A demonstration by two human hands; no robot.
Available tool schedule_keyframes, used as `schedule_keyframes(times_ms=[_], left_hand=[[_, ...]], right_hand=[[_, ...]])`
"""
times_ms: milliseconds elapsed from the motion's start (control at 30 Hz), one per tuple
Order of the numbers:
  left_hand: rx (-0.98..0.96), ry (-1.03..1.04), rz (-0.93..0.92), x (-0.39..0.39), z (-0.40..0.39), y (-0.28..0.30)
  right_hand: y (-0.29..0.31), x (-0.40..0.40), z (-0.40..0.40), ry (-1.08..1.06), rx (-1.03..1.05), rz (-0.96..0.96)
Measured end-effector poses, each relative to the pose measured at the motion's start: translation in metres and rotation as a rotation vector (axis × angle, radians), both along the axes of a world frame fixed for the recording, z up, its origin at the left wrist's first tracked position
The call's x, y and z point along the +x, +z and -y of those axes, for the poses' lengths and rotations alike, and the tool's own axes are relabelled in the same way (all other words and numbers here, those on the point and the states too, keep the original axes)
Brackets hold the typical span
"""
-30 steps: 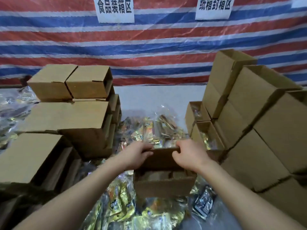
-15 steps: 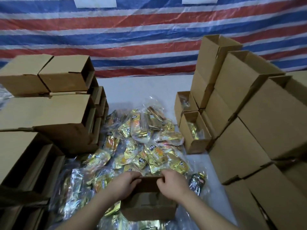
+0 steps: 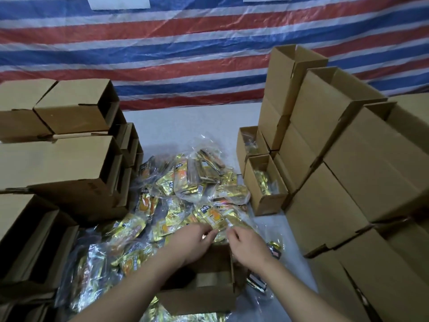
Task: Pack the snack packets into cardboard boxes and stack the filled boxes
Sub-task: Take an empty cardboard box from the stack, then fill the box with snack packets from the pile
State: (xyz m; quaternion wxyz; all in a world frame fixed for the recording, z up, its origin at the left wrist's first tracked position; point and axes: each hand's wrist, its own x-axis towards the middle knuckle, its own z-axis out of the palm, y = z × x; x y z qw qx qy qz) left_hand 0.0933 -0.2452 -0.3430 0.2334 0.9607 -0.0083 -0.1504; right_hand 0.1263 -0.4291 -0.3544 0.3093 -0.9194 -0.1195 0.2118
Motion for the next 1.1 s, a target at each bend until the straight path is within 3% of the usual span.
schedule_keyframes(times_ms=[167, 367, 467, 633, 833, 967, 1100], left_hand=[[-0.009, -0.123, 0.084, 0.033, 0.08, 0.005], [0.139, -0.229, -0.231, 0.05, 0.181, -0.027], [0.058, -0.099, -0.276, 0.041, 0.207, -0.057], [0.254, 0.052, -0.319, 0.037, 0.216, -0.112], [0.34, 0.055, -0.362, 0.033, 0.228, -0.14], [0.251, 0.14, -0.4, 0.035, 0.231, -0.133], [-0.025, 0.305, -0.36, 0.036, 0.244, -0.107]], right_hand=[[0.005, 0.029, 0.042, -0.242, 0.011, 0.032], [0.007, 0.06, 0.084, -0.393, 0.1, 0.03], [0.0, 0.064, 0.097, -0.395, 0.095, -0.013], [-0.015, 0.063, 0.11, -0.388, 0.054, -0.031], [-0.023, 0.057, 0.116, -0.371, 0.066, -0.05], [-0.025, 0.061, 0.125, -0.449, 0.097, -0.061], [-0.02, 0.075, 0.125, -0.531, 0.109, -0.122]])
